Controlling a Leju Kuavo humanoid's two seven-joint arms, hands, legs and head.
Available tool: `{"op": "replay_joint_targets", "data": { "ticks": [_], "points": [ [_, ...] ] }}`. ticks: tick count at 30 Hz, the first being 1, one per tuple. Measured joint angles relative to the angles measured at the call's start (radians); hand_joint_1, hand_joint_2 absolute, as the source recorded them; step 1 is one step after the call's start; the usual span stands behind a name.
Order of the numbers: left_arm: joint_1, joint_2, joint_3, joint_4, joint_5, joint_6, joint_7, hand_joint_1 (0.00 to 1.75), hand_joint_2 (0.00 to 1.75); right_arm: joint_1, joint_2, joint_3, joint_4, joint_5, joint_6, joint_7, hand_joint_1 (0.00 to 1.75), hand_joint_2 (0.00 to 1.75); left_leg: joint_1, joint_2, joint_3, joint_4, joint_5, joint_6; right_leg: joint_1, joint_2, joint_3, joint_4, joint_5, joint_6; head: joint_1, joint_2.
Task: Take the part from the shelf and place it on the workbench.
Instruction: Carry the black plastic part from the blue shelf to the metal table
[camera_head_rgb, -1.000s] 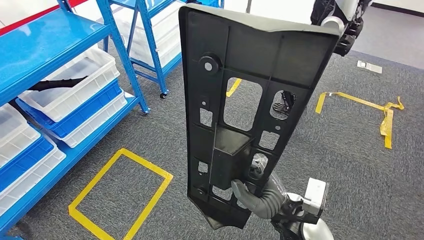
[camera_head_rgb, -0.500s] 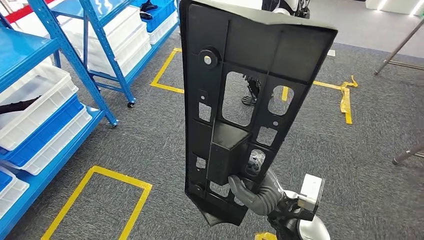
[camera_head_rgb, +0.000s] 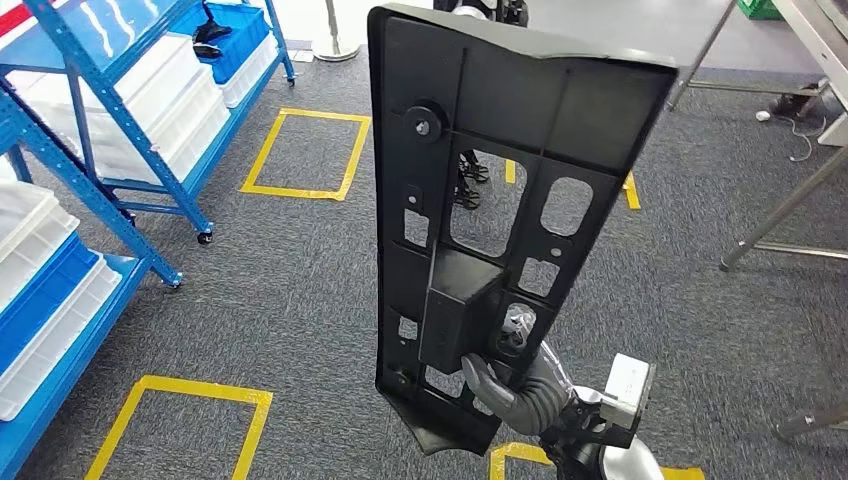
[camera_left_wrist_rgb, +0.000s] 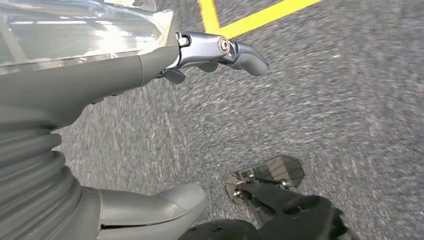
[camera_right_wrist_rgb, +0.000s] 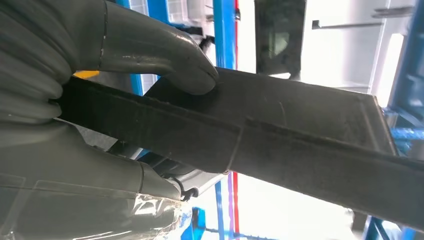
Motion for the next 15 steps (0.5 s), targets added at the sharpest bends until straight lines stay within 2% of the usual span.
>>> {"op": "replay_joint_targets", "data": {
  "ticks": [2,3,4,5,7,8,9,10,11,12,13,14,15],
  "points": [
    [-0.001,-0.003,0.0,-0.001,0.0,0.001,-0.003,0.0,1.75,0.001,-0.001,-0.002,0.0,0.0,0.0,-0.001,1.75,1.75,0.005,0.017,0.009,-0.006,-0.006,-0.008,0.008,0.024,0.0,0.002,-0.005,-0.027,-0.006,0.0],
    [-0.002,-0.006,0.0,-0.002,0.0,0.001,-0.005,0.0,1.75,0.002,-0.001,-0.003,-0.001,0.001,-0.001,-0.001,1.75,1.75,0.011,0.016,0.013,-0.005,-0.012,-0.011,0.009,0.035,0.0,0.003,-0.006,-0.037,-0.007,0.0],
    [-0.002,-0.008,0.0,-0.002,0.0,0.002,-0.007,0.0,1.75,0.003,-0.001,-0.004,-0.002,0.001,-0.001,-0.002,1.75,1.75,0.015,0.003,0.008,0.013,-0.028,-0.011,0.011,0.047,0.001,0.003,-0.007,-0.045,-0.008,0.0],
    [-0.002,-0.01,0.0,-0.003,0.001,0.002,-0.01,0.0,1.75,0.003,-0.001,-0.004,-0.003,0.001,-0.002,-0.002,1.75,1.75,0.017,-0.019,-0.01,0.054,-0.056,-0.01,0.012,0.058,0.002,0.002,-0.007,-0.055,-0.009,0.0],
    [-0.001,-0.012,0.0,-0.003,0.003,0.002,-0.014,0.0,1.75,0.003,-0.001,-0.004,-0.004,0.001,-0.003,-0.004,1.75,1.75,0.012,-0.069,-0.081,0.195,-0.127,0.0,0.019,0.08,0.003,0.002,-0.008,-0.067,-0.012,0.0],
    [0.0,-0.013,0.0,-0.003,0.004,0.003,-0.014,0.0,1.75,0.003,0.0,-0.004,-0.003,0.002,-0.003,-0.004,1.75,1.75,0.007,-0.079,-0.121,0.263,-0.15,0.006,0.025,0.092,0.003,0.002,-0.008,-0.072,-0.013,0.0],
    [0.002,-0.013,0.0,-0.003,0.006,0.003,-0.014,0.0,1.75,0.004,-0.001,-0.004,-0.003,0.002,-0.003,-0.004,1.75,1.75,0.003,-0.085,-0.149,0.302,-0.154,0.013,0.03,0.106,0.004,0.002,-0.009,-0.075,-0.013,0.0],
    [0.003,-0.013,0.0,-0.003,0.008,0.004,-0.015,0.0,1.75,0.005,-0.001,-0.004,-0.003,0.002,-0.003,-0.004,1.75,1.75,-0.001,-0.089,-0.16,0.303,-0.135,0.021,0.035,0.12,0.006,0.003,-0.009,-0.077,-0.013,0.0],
    [0.003,-0.013,0.0,-0.003,0.01,0.004,-0.015,0.0,1.75,0.005,-0.001,-0.004,-0.003,0.002,-0.004,-0.004,1.75,1.75,-0.006,-0.095,-0.151,0.265,-0.098,0.03,0.038,0.134,0.009,0.003,-0.01,-0.078,-0.013,0.0],
    [0.003,-0.013,0.0,-0.003,0.01,0.005,-0.016,0.0,1.75,0.005,0.0,-0.004,-0.002,0.002,-0.005,-0.004,1.75,1.75,-0.009,-0.111,-0.129,0.2,-0.052,0.04,0.039,0.149,0.012,0.003,-0.01,-0.079,-0.013,0.0],
    [0.003,-0.012,0.0,-0.002,0.01,0.007,-0.016,0.0,1.75,0.004,0.0,-0.004,-0.002,0.002,-0.005,-0.004,1.75,1.75,-0.011,-0.135,-0.104,0.135,-0.016,0.047,0.043,0.161,0.013,0.004,-0.011,-0.078,-0.012,0.0],
    [0.003,-0.012,0.0,-0.002,0.011,0.008,-0.016,0.0,1.75,0.004,0.0,-0.003,-0.002,0.003,-0.006,-0.004,1.75,1.75,-0.013,-0.154,-0.085,0.085,0.008,0.049,0.045,0.172,0.013,0.004,-0.011,-0.078,-0.012,0.0],
    [0.003,-0.012,0.0,-0.002,0.011,0.01,-0.017,0.0,1.75,0.003,0.0,-0.003,-0.003,0.003,-0.008,-0.004,1.75,1.75,-0.016,-0.167,-0.074,0.056,0.019,0.049,0.045,0.183,0.011,0.004,-0.01,-0.077,-0.012,0.0]
  ]
}}
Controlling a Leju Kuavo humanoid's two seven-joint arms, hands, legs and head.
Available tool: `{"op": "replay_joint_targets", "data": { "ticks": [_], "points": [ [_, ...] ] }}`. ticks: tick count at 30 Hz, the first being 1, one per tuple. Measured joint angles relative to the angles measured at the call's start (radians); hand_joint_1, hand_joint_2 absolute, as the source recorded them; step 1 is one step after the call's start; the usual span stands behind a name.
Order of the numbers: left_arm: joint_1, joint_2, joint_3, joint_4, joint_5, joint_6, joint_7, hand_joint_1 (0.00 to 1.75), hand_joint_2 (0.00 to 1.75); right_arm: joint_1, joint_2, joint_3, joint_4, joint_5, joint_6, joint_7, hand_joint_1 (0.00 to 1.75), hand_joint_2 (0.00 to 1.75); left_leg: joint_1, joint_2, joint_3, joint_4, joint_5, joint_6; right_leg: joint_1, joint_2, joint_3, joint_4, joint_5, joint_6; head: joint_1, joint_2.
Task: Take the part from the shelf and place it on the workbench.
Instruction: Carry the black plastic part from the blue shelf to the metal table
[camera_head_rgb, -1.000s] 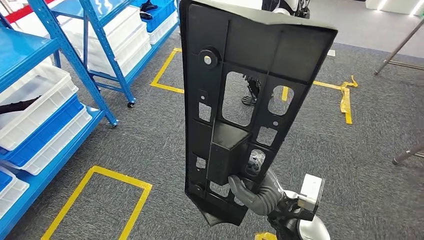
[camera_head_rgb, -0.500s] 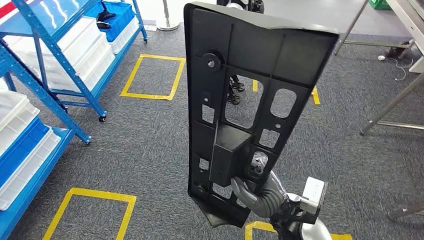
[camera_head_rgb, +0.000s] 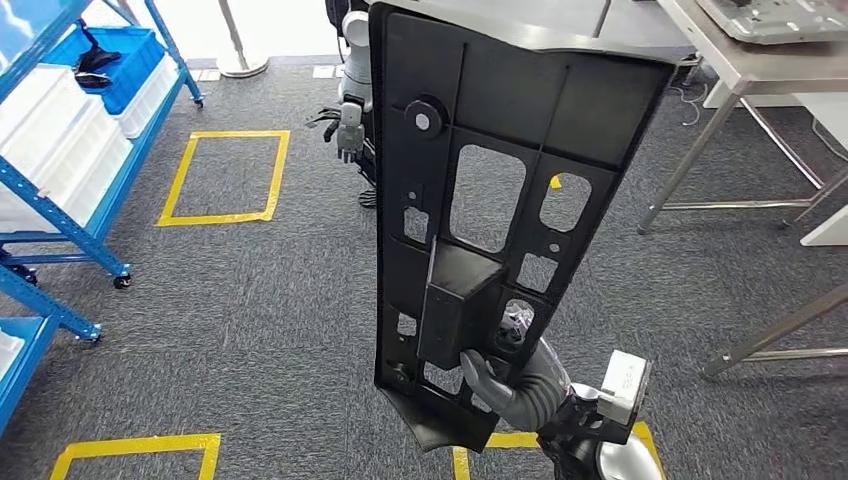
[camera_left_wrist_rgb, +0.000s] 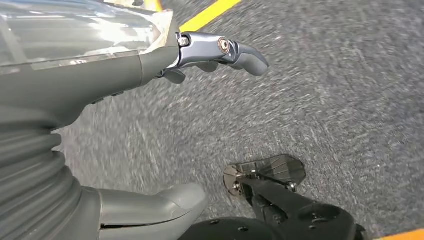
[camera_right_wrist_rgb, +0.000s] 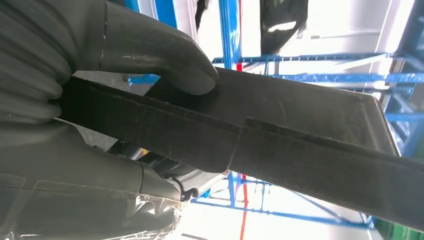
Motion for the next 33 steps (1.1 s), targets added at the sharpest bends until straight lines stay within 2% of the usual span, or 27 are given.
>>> {"op": "replay_joint_targets", "data": {
  "ticks": [1,2,3,5,6,7,8,9,10,11,12,13,14,15,17,18,19,20,22,23,24,25,26,27,29,31,33],
  "points": [
    [-0.001,0.0,0.0,0.0,0.0,0.001,0.0,0.0,1.75,0.0,0.0,0.0,0.0,0.0,-0.002,0.0,1.75,1.75,-0.003,0.0,0.003,-0.009,0.0,-0.002,-0.001,0.01,-0.003,-0.001,0.002,0.003,0.0,0.0],
    [-0.001,-0.001,0.0,0.0,0.001,0.002,-0.001,0.0,1.75,0.001,0.0,0.0,0.0,0.001,-0.004,0.0,1.75,1.75,-0.006,0.013,0.007,-0.013,0.003,-0.003,-0.004,0.02,-0.007,-0.003,0.004,0.007,0.0,0.0],
    [-0.002,-0.002,0.0,0.0,0.001,0.004,-0.002,0.0,1.75,0.002,-0.001,0.0,-0.001,0.002,-0.007,0.0,1.75,1.75,-0.007,0.025,0.012,-0.019,0.007,0.0,-0.006,0.017,-0.012,0.0,0.004,0.011,-0.001,0.0],
    [-0.003,-0.003,0.0,-0.001,0.002,0.005,-0.005,0.0,1.75,0.001,-0.002,-0.001,-0.001,0.003,-0.011,-0.001,1.75,1.75,-0.005,0.05,0.023,-0.033,0.017,0.008,-0.003,-0.031,-0.038,0.045,-0.018,0.013,0.002,0.0],
    [-0.003,-0.003,0.0,-0.001,0.002,0.006,-0.006,0.0,1.75,0.0,-0.002,-0.002,-0.002,0.004,-0.013,-0.001,1.75,1.75,-0.005,0.064,0.025,-0.037,0.019,0.01,-0.002,-0.064,-0.065,0.099,-0.042,0.012,0.004,0.0],
    [-0.002,-0.003,0.0,-0.001,0.002,0.006,-0.007,0.0,1.75,0.0,-0.002,-0.002,-0.002,0.005,-0.013,-0.001,1.75,1.75,-0.006,0.078,0.025,-0.038,0.02,0.012,-0.002,-0.088,-0.098,0.166,-0.07,0.011,0.006,0.0],
    [-0.001,-0.002,0.0,-0.001,0.003,0.006,-0.008,0.0,1.75,0.0,-0.002,-0.003,-0.002,0.005,-0.013,-0.001,1.75,1.75,-0.007,0.093,0.025,-0.038,0.019,0.013,-0.004,-0.098,-0.131,0.231,-0.092,0.013,0.007,0.0],
    [0.0,-0.003,0.0,-0.001,0.003,0.006,-0.009,0.0,1.75,0.002,-0.003,-0.003,-0.001,0.005,-0.013,-0.001,1.75,1.75,-0.008,0.107,0.024,-0.037,0.019,0.013,-0.008,-0.102,-0.151,0.272,-0.103,0.018,0.007,0.0],
    [-0.001,-0.003,0.0,-0.001,0.003,0.006,-0.009,0.0,1.75,0.003,-0.004,-0.003,-0.001,0.006,-0.013,-0.001,1.75,1.75,-0.008,0.12,0.024,-0.037,0.018,0.012,-0.011,-0.105,-0.151,0.275,-0.099,0.026,0.008,0.0],
    [-0.001,-0.003,0.0,-0.001,0.003,0.005,-0.01,0.0,1.75,0.003,-0.004,-0.004,-0.001,0.006,-0.013,-0.001,1.75,1.75,-0.008,0.133,0.025,-0.037,0.017,0.011,-0.013,-0.111,-0.129,0.235,-0.082,0.035,0.008,0.0],
    [-0.001,-0.003,0.0,-0.001,0.003,0.004,-0.01,0.0,1.75,0.003,-0.005,-0.004,-0.001,0.007,-0.014,-0.001,1.75,1.75,-0.008,0.145,0.026,-0.037,0.015,0.009,-0.015,-0.124,-0.088,0.162,-0.056,0.044,0.008,0.0],
    [-0.001,-0.004,0.0,-0.001,0.003,0.003,-0.01,0.0,1.75,0.002,-0.005,-0.004,-0.001,0.007,-0.015,-0.001,1.75,1.75,-0.01,0.156,0.029,-0.037,0.012,0.005,-0.013,-0.144,-0.046,0.087,-0.034,0.048,0.008,0.0],
    [-0.002,-0.004,0.0,-0.001,0.003,0.002,-0.01,0.0,1.75,0.002,-0.005,-0.004,-0.001,0.008,-0.015,-0.002,1.75,1.75,-0.012,0.166,0.031,-0.037,0.009,0.001,-0.011,-0.16,-0.011,0.027,-0.017,0.046,0.007,0.0],
    [-0.002,-0.004,0.0,-0.001,0.002,0.001,-0.01,0.0,1.75,0.001,-0.005,-0.004,-0.002,0.009,-0.016,-0.002,1.75,1.75,-0.014,0.174,0.033,-0.036,0.007,-0.005,-0.007,-0.169,0.009,-0.007,-0.008,0.039,0.007,0.0],
    [-0.003,-0.004,0.0,-0.001,0.002,0.0,-0.01,0.0,1.75,0.001,-0.006,-0.006,-0.002,0.01,-0.02,-0.004,1.75,1.75,-0.014,0.192,0.039,-0.038,0.004,-0.016,-0.001,-0.158,0.014,-0.019,-0.004,0.022,0.006,0.0],
    [-0.005,-0.005,0.0,-0.001,0.002,0.0,-0.01,0.0,1.75,0.003,-0.007,-0.007,-0.003,0.01,-0.022,-0.004,1.75,1.75,-0.011,0.193,0.04,-0.037,0.001,-0.022,-0.004,-0.147,0.015,-0.022,-0.001,0.014,0.006,0.0],
    [-0.007,-0.005,0.0,-0.001,0.002,0.0,-0.01,0.0,1.75,0.003,-0.007,-0.008,-0.004,0.01,-0.025,-0.005,1.75,1.75,-0.008,0.18,0.038,-0.029,-0.008,-0.028,-0.008,-0.136,0.017,-0.026,0.002,0.008,0.005,0.0],
    [-0.009,-0.006,0.0,-0.002,0.002,0.0,-0.01,0.0,1.75,0.004,-0.007,-0.009,-0.005,0.011,-0.027,-0.005,1.75,1.75,-0.005,0.156,0.029,-0.004,-0.027,-0.033,-0.012,-0.126,0.02,-0.03,0.005,0.001,0.004,0.0],
    [-0.009,-0.006,0.0,-0.002,0.001,0.0,-0.01,0.0,1.75,0.004,-0.006,-0.01,-0.006,0.013,-0.029,-0.007,1.75,1.75,-0.002,0.1,-0.019,0.105,-0.09,-0.038,-0.015,-0.107,0.021,-0.033,0.009,-0.007,0.0,0.0],
    [-0.008,-0.006,0.0,-0.002,0.0,0.0,-0.01,0.0,1.75,0.006,-0.006,-0.01,-0.006,0.014,-0.03,-0.007,1.75,1.75,-0.001,0.086,-0.051,0.173,-0.12,-0.039,-0.014,-0.096,0.02,-0.033,0.01,-0.009,-0.001,0.0],
    [-0.007,-0.006,0.0,-0.002,0.0,0.0,-0.009,0.0,1.75,0.009,-0.005,-0.01,-0.006,0.016,-0.031,-0.007,1.75,1.75,-0.001,0.081,-0.077,0.224,-0.136,-0.04,-0.013,-0.084,0.019,-0.032,0.01,-0.01,-0.001,0.0],
    [-0.005,-0.006,0.0,-0.002,-0.001,0.0,-0.009,0.0,1.75,0.011,-0.005,-0.011,-0.006,0.016,-0.031,-0.007,1.75,1.75,0.0,0.078,-0.089,0.243,-0.132,-0.04,-0.013,-0.071,0.019,-0.032,0.011,-0.011,-0.002,0.0],
    [-0.005,-0.006,0.0,-0.002,-0.002,0.0,-0.008,0.0,1.75,0.013,-0.005,-0.012,-0.006,0.017,-0.031,-0.007,1.75,1.75,0.001,0.076,-0.082,0.223,-0.108,-0.04,-0.013,-0.058,0.019,-0.031,0.011,-0.011,-0.002,0.0],
    [-0.005,-0.006,0.0,-0.002,-0.004,0.0,-0.008,0.0,1.75,0.014,-0.005,-0.012,-0.006,0.017,-0.031,-0.007,1.75,1.75,0.004,0.069,-0.056,0.166,-0.07,-0.041,-0.014,-0.045,0.02,-0.029,0.012,-0.011,-0.002,0.0],
    [-0.005,-0.005,0.0,-0.002,-0.008,0.0,-0.007,0.0,1.75,0.013,-0.005,-0.013,-0.006,0.018,-0.032,-0.007,1.75,1.75,0.014,0.017,0.005,0.037,-0.017,-0.043,-0.012,-0.021,0.015,-0.021,0.012,-0.005,-0.001,0.0],
    [-0.005,-0.005,-0.001,-0.002,-0.011,-0.002,-0.002,0.0,1.75,0.012,-0.005,-0.013,-0.007,0.019,-0.033,-0.007,1.75,1.75,0.017,-0.019,0.029,-0.018,-0.008,-0.04,-0.01,0.002,0.003,-0.017,0.016,0.007,0.0,0.0],
    [-0.006,-0.006,-0.003,-0.002,-0.012,-0.003,0.002,0.0,1.75,0.013,-0.005,-0.014,-0.007,0.02,-0.033,-0.006,1.75,1.75,0.01,0.003,0.031,-0.022,-0.003,-0.026,-0.011,0.022,-0.009,-0.019,0.024,0.023,0.0,0.0]
  ]
}}
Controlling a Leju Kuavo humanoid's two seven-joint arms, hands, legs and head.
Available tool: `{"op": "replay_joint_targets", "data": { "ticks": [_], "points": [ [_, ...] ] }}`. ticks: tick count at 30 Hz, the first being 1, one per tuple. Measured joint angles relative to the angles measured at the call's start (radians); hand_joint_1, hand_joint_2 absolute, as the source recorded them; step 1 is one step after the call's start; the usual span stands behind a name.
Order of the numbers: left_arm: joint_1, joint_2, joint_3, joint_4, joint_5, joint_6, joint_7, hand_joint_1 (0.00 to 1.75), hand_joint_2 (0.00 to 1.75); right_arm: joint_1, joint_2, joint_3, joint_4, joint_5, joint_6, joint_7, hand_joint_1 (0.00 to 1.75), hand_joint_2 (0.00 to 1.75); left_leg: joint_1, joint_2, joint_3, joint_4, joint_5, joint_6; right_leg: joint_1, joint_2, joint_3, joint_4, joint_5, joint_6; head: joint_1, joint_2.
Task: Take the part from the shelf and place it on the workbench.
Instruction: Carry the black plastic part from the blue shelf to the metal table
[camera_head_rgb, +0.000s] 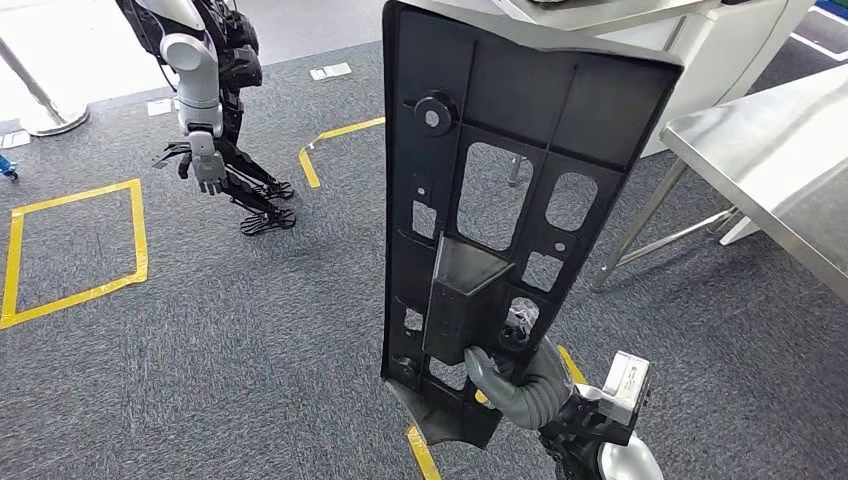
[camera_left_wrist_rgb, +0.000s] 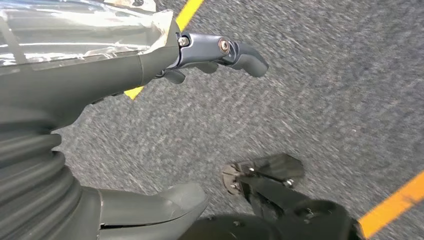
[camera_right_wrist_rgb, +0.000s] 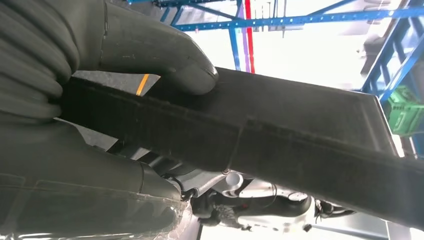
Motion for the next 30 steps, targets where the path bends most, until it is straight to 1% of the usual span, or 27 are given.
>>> {"op": "replay_joint_targets", "data": {
  "ticks": [1,2,3,4,6,7,8,9,10,11,12,13,15,16,18,19,20,21,22,23,24,25,26,27,28,29,30],
  "points": [
    [-0.001,0.0,-0.001,0.0,0.0,0.0,0.0,0.0,1.75,0.0,0.0,0.0,0.0,0.0,0.0,0.0,1.75,1.75,-0.002,0.014,0.002,-0.003,0.004,0.009,0.0,-0.013,-0.008,0.008,-0.002,0.004,0.0,0.0],
    [-0.001,0.001,-0.002,0.0,0.0,0.0,0.0,0.0,1.75,0.0,-0.001,-0.001,-0.001,0.0,0.0,0.0,1.75,1.75,-0.003,0.03,0.003,-0.006,0.008,0.018,0.002,-0.039,-0.023,0.032,-0.014,0.004,0.002,0.0],
    [-0.002,0.001,-0.002,0.0,0.0,0.0,0.0,0.0,1.75,-0.001,-0.001,-0.001,-0.001,0.0,0.0,0.0,1.75,1.75,-0.004,0.046,0.004,-0.009,0.011,0.025,0.004,-0.072,-0.047,0.078,-0.035,0.001,0.004,0.0],
    [-0.001,0.002,-0.002,0.0,-0.001,0.0,0.0,0.0,1.75,-0.001,-0.001,-0.001,-0.001,0.0,0.0,0.0,1.75,1.75,-0.007,0.062,0.003,-0.009,0.012,0.029,0.004,-0.103,-0.078,0.145,-0.065,-0.003,0.005,0.0],
    [0.001,0.004,-0.003,0.001,0.0,0.0,0.001,0.0,1.75,0.0,-0.002,-0.001,-0.001,0.0,0.0,0.0,1.75,1.75,-0.012,0.094,0.0,-0.009,0.012,0.032,0.002,-0.121,-0.14,0.28,-0.116,-0.004,0.006,0.0],
    [0.002,0.005,-0.003,0.001,0.0,0.0,0.001,0.0,1.75,0.002,-0.002,-0.001,-0.001,0.0,0.0,0.0,1.75,1.75,-0.013,0.11,-0.001,-0.009,0.011,0.032,0.0,-0.124,-0.151,0.308,-0.124,0.0,0.006,0.0],
    [0.002,0.005,-0.003,0.001,0.0,0.0,0.001,0.0,1.75,0.003,-0.002,-0.001,0.0,0.0,0.0,0.001,1.75,1.75,-0.013,0.124,-0.001,-0.009,0.011,0.032,-0.001,-0.128,-0.139,0.293,-0.116,0.007,0.007,0.0],
    [0.001,0.005,-0.003,0.0,0.0,0.001,0.001,0.0,1.75,0.003,-0.003,-0.001,0.0,0.0,0.0,0.001,1.75,1.75,-0.013,0.136,-0.001,-0.009,0.01,0.031,-0.002,-0.136,-0.106,0.237,-0.097,0.015,0.007,0.0],
    [0.001,0.004,-0.003,0.0,0.0,0.001,0.001,0.0,1.75,0.003,-0.003,-0.001,0.0,0.0,0.0,0.002,1.75,1.75,-0.014,0.148,0.001,-0.009,0.008,0.028,-0.002,-0.158,-0.058,0.155,-0.075,0.021,0.007,0.0],
    [0.001,0.004,-0.003,0.0,0.0,0.002,0.0,0.0,1.75,0.003,-0.002,-0.001,0.0,-0.001,0.0,0.002,1.75,1.75,-0.016,0.158,0.003,-0.008,0.005,0.024,0.001,-0.183,-0.015,0.083,-0.056,0.022,0.007,0.0],
    [0.001,0.004,-0.004,0.0,0.0,0.003,0.0,0.0,1.75,0.002,-0.002,-0.001,0.0,-0.001,0.001,0.002,1.75,1.75,-0.019,0.167,0.005,-0.008,0.002,0.02,0.005,-0.2,0.016,0.032,-0.043,0.018,0.006,0.0],
    [0.001,0.005,-0.004,0.0,0.001,0.004,0.0,0.0,1.75,0.001,-0.002,0.0,0.0,-0.001,0.002,0.002,1.75,1.75,-0.021,0.176,0.008,-0.007,0.0,0.015,0.009,-0.211,0.031,0.006,-0.038,0.013,0.006,0.0],
    [0.001,0.004,-0.003,0.0,0.002,0.005,-0.001,0.0,1.75,-0.001,-0.002,-0.001,0.0,-0.002,0.004,0.002,1.75,1.75,-0.021,0.196,0.015,-0.01,-0.004,0.005,0.013,-0.19,0.03,0.002,-0.036,0.001,0.005,0.0],
    [0.0,0.004,-0.003,0.0,0.004,0.006,-0.003,0.0,1.75,-0.001,-0.002,-0.001,0.0,-0.003,0.005,0.003,1.75,1.75,-0.019,0.192,0.015,-0.007,-0.009,0.0,0.009,-0.179,0.032,-0.001,-0.033,-0.004,0.005,0.0],
    [-0.001,0.002,-0.003,0.0,0.009,0.008,-0.009,0.0,1.75,-0.005,-0.001,0.0,0.001,-0.005,0.006,0.003,1.75,1.75,-0.013,0.144,-0.008,0.045,-0.045,-0.01,-0.003,-0.156,0.035,-0.008,-0.028,-0.019,0.001,0.0],
    [0.0,0.001,-0.003,0.0,0.011,0.008,-0.012,0.0,1.75,-0.008,0.0,0.0,0.002,-0.006,0.006,0.003,1.75,1.75,-0.01,0.111,-0.035,0.102,-0.076,-0.014,-0.007,-0.146,0.035,-0.009,-0.027,-0.025,-0.002,0.0],
    [0.003,0.0,-0.003,0.0,0.012,0.009,-0.014,0.0,1.75,-0.011,0.001,0.0,0.003,-0.006,0.006,0.003,1.75,1.75,-0.009,0.089,-0.069,0.171,-0.109,-0.016,-0.007,-0.134,0.035,-0.009,-0.026,-0.029,-0.005,0.0],
    [0.005,0.0,-0.004,0.0,0.012,0.009,-0.015,0.0,1.75,-0.012,0.002,0.0,0.005,-0.006,0.006,0.003,1.75,1.75,-0.009,0.079,-0.102,0.234,-0.133,-0.018,-0.007,-0.122,0.034,-0.009,-0.026,-0.031,-0.006,0.0],
    [0.007,0.0,-0.004,0.0,0.013,0.009,-0.016,0.0,1.75,-0.012,0.002,0.0,0.006,-0.006,0.006,0.004,1.75,1.75,-0.009,0.075,-0.124,0.272,-0.139,-0.02,-0.006,-0.109,0.034,-0.009,-0.025,-0.032,-0.006,0.0],
    [0.009,0.0,-0.004,0.0,0.013,0.009,-0.016,0.0,1.75,-0.012,0.002,0.0,0.008,-0.006,0.006,0.004,1.75,1.75,-0.006,0.073,-0.129,0.273,-0.125,-0.022,-0.007,-0.096,0.034,-0.007,-0.025,-0.032,-0.006,0.0],
    [0.009,0.001,-0.004,0.0,0.013,0.009,-0.016,0.0,1.75,-0.012,0.002,0.0,0.009,-0.006,0.006,0.004,1.75,1.75,-0.002,0.069,-0.114,0.234,-0.093,-0.024,-0.008,-0.082,0.035,-0.005,-0.025,-0.031,-0.006,0.0],
    [0.01,0.001,-0.004,0.0,0.014,0.009,-0.016,0.0,1.75,-0.012,0.002,0.0,0.01,-0.007,0.006,0.004,1.75,1.75,0.005,0.057,-0.086,0.17,-0.053,-0.028,-0.01,-0.069,0.034,-0.002,-0.026,-0.029,-0.007,0.0],
    [0.01,0.001,-0.004,0.0,0.014,0.009,-0.017,0.0,1.75,-0.012,0.002,0.0,0.01,-0.008,0.006,0.004,1.75,1.75,0.012,0.031,-0.057,0.104,-0.025,-0.034,-0.01,-0.056,0.031,0.005,-0.028,-0.024,-0.007,0.0],
    [0.01,0.001,-0.004,0.0,0.014,0.008,-0.018,0.0,1.75,-0.013,0.002,0.0,0.01,-0.008,0.006,0.003,1.75,1.75,0.017,0.007,-0.034,0.055,-0.008,-0.035,-0.009,-0.044,0.026,0.011,-0.03,-0.018,-0.006,0.0],
    [0.01,0.001,-0.004,0.0,0.014,0.008,-0.018,0.0,1.75,-0.013,0.001,0.0,0.011,-0.009,0.006,0.003,1.75,1.75,0.018,-0.01,-0.023,0.029,-0.004,-0.033,-0.007,-0.033,0.02,0.015,-0.03,-0.01,-0.006,0.0],
    [0.01,0.0,-0.004,0.0,0.014,0.008,-0.019,0.0,1.75,-0.013,0.001,0.0,0.011,-0.01,0.006,0.002,1.75,1.75,0.015,-0.015,-0.021,0.022,-0.008,-0.028,-0.007,-0.021,0.014,0.016,-0.028,-0.001,-0.006,0.0],
    [0.01,0.0,-0.004,0.0,0.015,0.009,-0.02,0.0,1.75,-0.012,0.0,0.0,0.011,-0.011,0.006,0.001,1.75,1.75,0.011,-0.003,-0.019,0.021,-0.006,-0.018,-0.008,-0.009,0.008,0.013,-0.024,0.006,-0.006,0.0]
  ]
}}
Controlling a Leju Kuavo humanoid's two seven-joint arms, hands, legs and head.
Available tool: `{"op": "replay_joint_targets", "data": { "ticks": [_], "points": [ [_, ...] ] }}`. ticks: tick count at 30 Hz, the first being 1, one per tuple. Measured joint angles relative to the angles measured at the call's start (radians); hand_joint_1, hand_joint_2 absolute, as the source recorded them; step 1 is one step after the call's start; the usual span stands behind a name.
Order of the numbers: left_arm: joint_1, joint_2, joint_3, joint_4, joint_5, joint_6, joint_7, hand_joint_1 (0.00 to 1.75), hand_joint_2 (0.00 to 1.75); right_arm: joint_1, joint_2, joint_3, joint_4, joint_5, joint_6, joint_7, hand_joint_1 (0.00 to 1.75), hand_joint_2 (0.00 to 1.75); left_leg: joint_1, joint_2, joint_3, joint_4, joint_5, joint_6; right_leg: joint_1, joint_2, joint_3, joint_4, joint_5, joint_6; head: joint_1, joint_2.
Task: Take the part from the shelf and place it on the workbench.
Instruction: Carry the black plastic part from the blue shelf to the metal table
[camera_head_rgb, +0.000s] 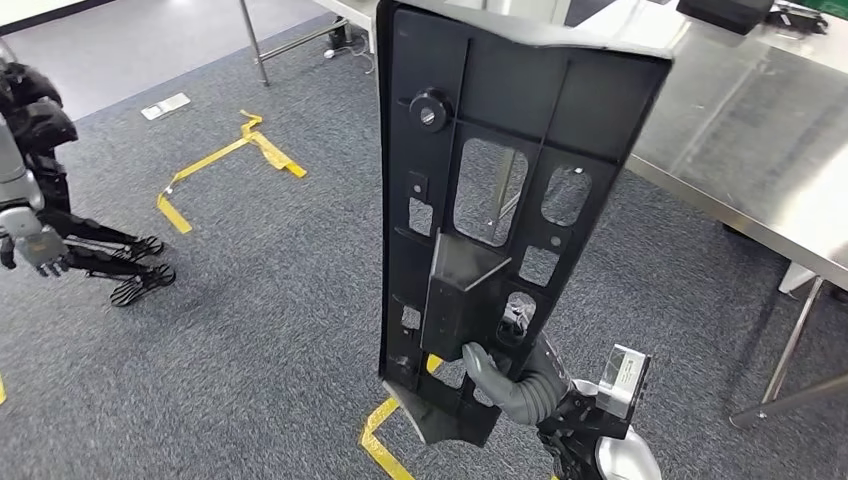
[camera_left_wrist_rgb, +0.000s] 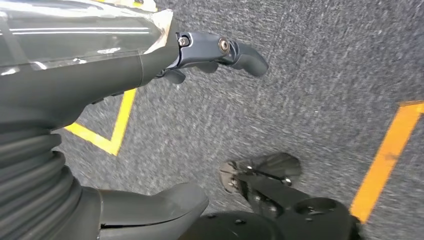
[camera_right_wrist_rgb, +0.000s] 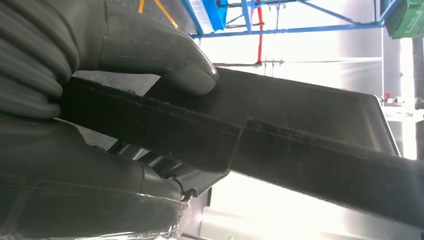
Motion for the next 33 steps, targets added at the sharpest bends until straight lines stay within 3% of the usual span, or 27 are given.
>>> {"op": "replay_joint_targets", "data": {
  "ticks": [1,3,5,7,8,9,11,13,14,15,16,18,20,22,23,24,25,27,29,31,33],
  "points": [
    [-0.001,0.0,0.0,0.0,0.0,0.001,-0.001,0.0,1.75,0.001,-0.001,0.0,0.0,0.0,0.0,-0.001,1.75,1.75,-0.002,0.015,0.003,-0.003,0.003,0.009,-0.002,0.001,-0.005,0.0,0.002,0.006,0.0,0.0],
    [-0.002,0.0,0.0,0.0,0.001,0.003,-0.003,0.0,1.75,0.001,-0.003,0.0,0.0,-0.001,0.0,-0.002,1.75,1.75,-0.004,0.042,0.008,-0.01,0.01,0.025,0.002,-0.043,-0.032,0.042,-0.017,0.009,0.004,0.0],
    [-0.001,0.0,0.0,0.0,0.001,0.004,-0.005,0.0,1.75,0.001,-0.003,0.0,0.0,0.0,-0.002,-0.003,1.75,1.75,-0.009,0.07,0.007,-0.012,0.012,0.035,0.006,-0.101,-0.091,0.164,-0.071,0.002,0.008,0.0],
    [0.0,0.001,0.0,0.0,0.001,0.003,-0.005,0.0,1.75,0.004,-0.004,0.0,0.001,0.001,-0.004,-0.004,1.75,1.75,-0.015,0.1,0.006,-0.012,0.01,0.038,0.006,-0.116,-0.146,0.279,-0.11,0.0,0.01,0.0],
    [0.0,0.001,0.0,0.0,0.001,0.003,-0.005,0.0,1.75,0.005,-0.005,0.0,0.002,0.001,-0.004,-0.004,1.75,1.75,-0.017,0.114,0.007,-0.012,0.009,0.039,0.006,-0.118,-0.148,0.289,-0.11,0.004,0.01,0.0],
    [-0.001,0.001,0.0,0.0,0.001,0.003,-0.005,0.0,1.75,0.006,-0.005,0.0,0.002,0.001,-0.005,-0.004,1.75,1.75,-0.017,0.127,0.008,-0.012,0.008,0.039,0.006,-0.121,-0.129,0.256,-0.096,0.009,0.01,0.0],
    [-0.001,0.0,0.0,0.0,0.001,0.003,-0.005,0.0,1.75,0.006,-0.006,0.0,0.002,0.002,-0.007,-0.004,1.75,1.75,-0.019,0.149,0.013,-0.011,0.004,0.037,0.011,-0.153,-0.049,0.113,-0.05,0.014,0.01,0.0],
    [-0.002,0.0,0.0,0.0,0.001,0.003,-0.006,0.0,1.75,0.006,-0.006,0.0,0.001,0.004,-0.009,-0.004,1.75,1.75,-0.024,0.166,0.017,-0.011,-0.002,0.029,0.022,-0.185,0.008,0.013,-0.024,0.006,0.01,0.0],
    [-0.002,0.0,0.0,0.0,0.001,0.003,-0.006,0.0,1.75,0.006,-0.006,0.0,0.001,0.005,-0.01,-0.003,1.75,1.75,-0.026,0.174,0.02,-0.012,-0.004,0.024,0.027,-0.188,0.015,0.001,-0.022,-0.001,0.01,0.0],
    [-0.002,0.0,0.0,0.0,0.001,0.003,-0.007,0.0,1.75,0.007,-0.006,0.0,0.0,0.005,-0.011,-0.003,1.75,1.75,-0.027,0.184,0.024,-0.014,-0.006,0.02,0.029,-0.176,0.016,0.0,-0.019,-0.006,0.009,0.0],
    [-0.004,0.0,0.0,0.0,0.001,0.003,-0.008,0.0,1.75,0.007,-0.006,0.0,0.0,0.005,-0.012,-0.003,1.75,1.75,-0.025,0.19,0.025,-0.015,-0.009,0.016,0.022,-0.164,0.017,-0.003,-0.016,-0.012,0.009,0.0],
    [-0.007,-0.001,0.0,0.0,0.001,0.004,-0.01,0.0,1.75,0.007,-0.006,0.0,-0.002,0.005,-0.015,-0.003,1.75,1.75,-0.021,0.16,0.016,0.016,-0.034,0.007,0.01,-0.143,0.023,-0.011,-0.012,-0.026,0.006,0.0],
    [-0.006,-0.001,0.0,0.0,0.0,0.005,-0.012,0.0,1.75,0.007,-0.004,-0.001,-0.003,0.006,-0.016,-0.003,1.75,1.75,-0.017,0.104,-0.033,0.121,-0.091,0.001,0.004,-0.124,0.026,-0.013,-0.011,-0.038,0.001,0.0],
    [-0.003,-0.002,0.0,0.0,-0.001,0.007,-0.011,0.0,1.75,0.009,-0.003,0.0,-0.003,0.008,-0.017,-0.001,1.75,1.75,-0.016,0.081,-0.096,0.239,-0.134,-0.004,0.004,-0.101,0.027,-0.013,-0.011,-0.042,-0.001,0.0],
    [-0.002,-0.002,0.0,0.0,-0.001,0.008,-0.011,0.0,1.75,0.011,-0.003,0.0,-0.003,0.008,-0.018,-0.001,1.75,1.75,-0.015,0.078,-0.111,0.261,-0.13,-0.006,0.004,-0.087,0.027,-0.012,-0.012,-0.042,-0.001,0.0],
    [-0.001,-0.001,0.0,0.0,-0.001,0.01,-0.011,0.0,1.75,0.012,-0.003,0.0,-0.003,0.009,-0.018,0.0,1.75,1.75,-0.012,0.076,-0.108,0.243,-0.106,-0.008,0.004,-0.074,0.028,-0.011,-0.012,-0.042,-0.001,0.0],
    [-0.001,-0.001,0.0,0.0,-0.001,0.012,-0.011,0.0,1.75,0.013,-0.003,0.0,-0.003,0.009,-0.019,0.001,1.75,1.75,-0.008,0.07,-0.086,0.19,-0.067,-0.01,0.002,-0.061,0.03,-0.01,-0.012,-0.041,-0.001,0.0],
    [-0.001,0.0,0.0,0.0,-0.001,0.015,-0.011,0.0,1.75,0.012,-0.003,0.0,-0.004,0.01,-0.019,0.002,1.75,1.75,0.004,0.029,-0.031,0.063,-0.009,-0.015,0.003,-0.037,0.027,-0.001,-0.015,-0.033,-0.001,0.0],
    [-0.002,-0.001,0.0,0.001,-0.001,0.015,-0.01,0.0,1.75,0.012,-0.002,0.0,-0.005,0.011,-0.019,0.003,1.75,1.75,0.006,-0.002,-0.006,0.004,0.002,-0.011,0.006,-0.016,0.015,0.004,-0.013,-0.018,0.0,0.0],
    [-0.003,-0.003,0.0,0.001,-0.001,0.016,-0.01,0.0,1.75,0.014,-0.002,0.0,-0.007,0.013,-0.019,0.004,1.75,1.75,0.0,0.015,-0.001,-0.002,0.004,0.004,0.004,0.005,0.004,0.001,-0.007,-0.003,0.0,0.0],
    [-0.004,-0.003,-0.001,0.0,-0.001,0.016,-0.01,0.0,1.75,0.016,-0.002,0.0,-0.01,0.015,-0.02,0.004,1.75,1.75,-0.001,0.04,0.006,-0.009,0.011,0.019,0.005,-0.024,-0.016,0.026,-0.016,0.004,0.002,0.0]
  ]
}}
